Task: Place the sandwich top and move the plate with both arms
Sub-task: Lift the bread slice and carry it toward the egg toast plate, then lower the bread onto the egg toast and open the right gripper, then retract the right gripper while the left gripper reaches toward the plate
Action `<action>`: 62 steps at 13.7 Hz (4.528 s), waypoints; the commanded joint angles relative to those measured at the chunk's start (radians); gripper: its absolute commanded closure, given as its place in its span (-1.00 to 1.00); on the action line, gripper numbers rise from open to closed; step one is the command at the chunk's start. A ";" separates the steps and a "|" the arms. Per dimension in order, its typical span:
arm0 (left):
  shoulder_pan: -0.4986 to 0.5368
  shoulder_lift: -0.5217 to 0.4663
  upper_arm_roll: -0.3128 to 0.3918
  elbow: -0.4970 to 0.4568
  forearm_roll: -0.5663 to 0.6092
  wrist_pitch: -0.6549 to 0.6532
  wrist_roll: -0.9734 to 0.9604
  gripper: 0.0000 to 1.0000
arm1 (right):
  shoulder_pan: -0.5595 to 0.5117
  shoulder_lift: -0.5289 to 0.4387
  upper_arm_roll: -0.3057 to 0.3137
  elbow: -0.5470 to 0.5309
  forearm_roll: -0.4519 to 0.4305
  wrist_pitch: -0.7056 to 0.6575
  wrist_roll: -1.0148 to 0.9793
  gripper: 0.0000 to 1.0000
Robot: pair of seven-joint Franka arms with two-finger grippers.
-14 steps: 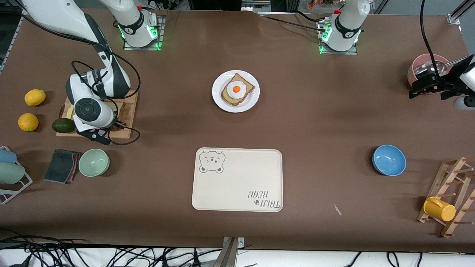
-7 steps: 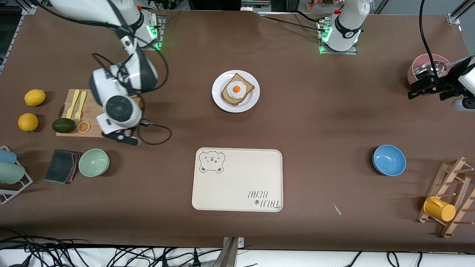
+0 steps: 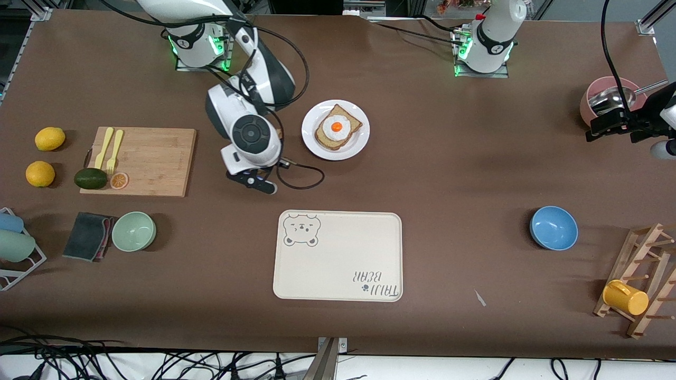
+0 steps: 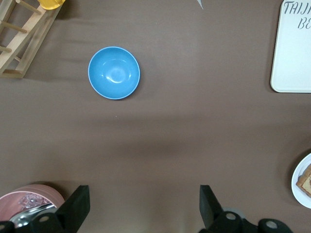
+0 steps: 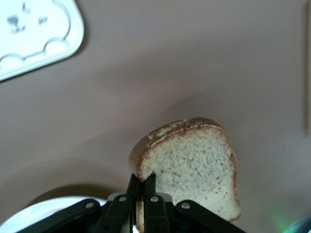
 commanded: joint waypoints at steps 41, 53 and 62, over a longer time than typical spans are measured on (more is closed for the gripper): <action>0.061 0.271 -0.021 -0.153 -0.375 0.147 0.365 -0.85 | 0.250 -0.015 -0.606 0.182 0.079 -0.217 -0.615 -0.98; 0.022 0.426 -0.089 -0.169 -0.697 0.227 0.565 -0.98 | 0.240 -0.110 -0.862 0.214 0.089 -0.217 -0.973 -0.99; -0.119 0.569 -0.113 -0.169 -0.856 0.297 0.738 -0.98 | 0.160 -0.227 -0.886 0.265 0.220 -0.348 -1.029 -1.00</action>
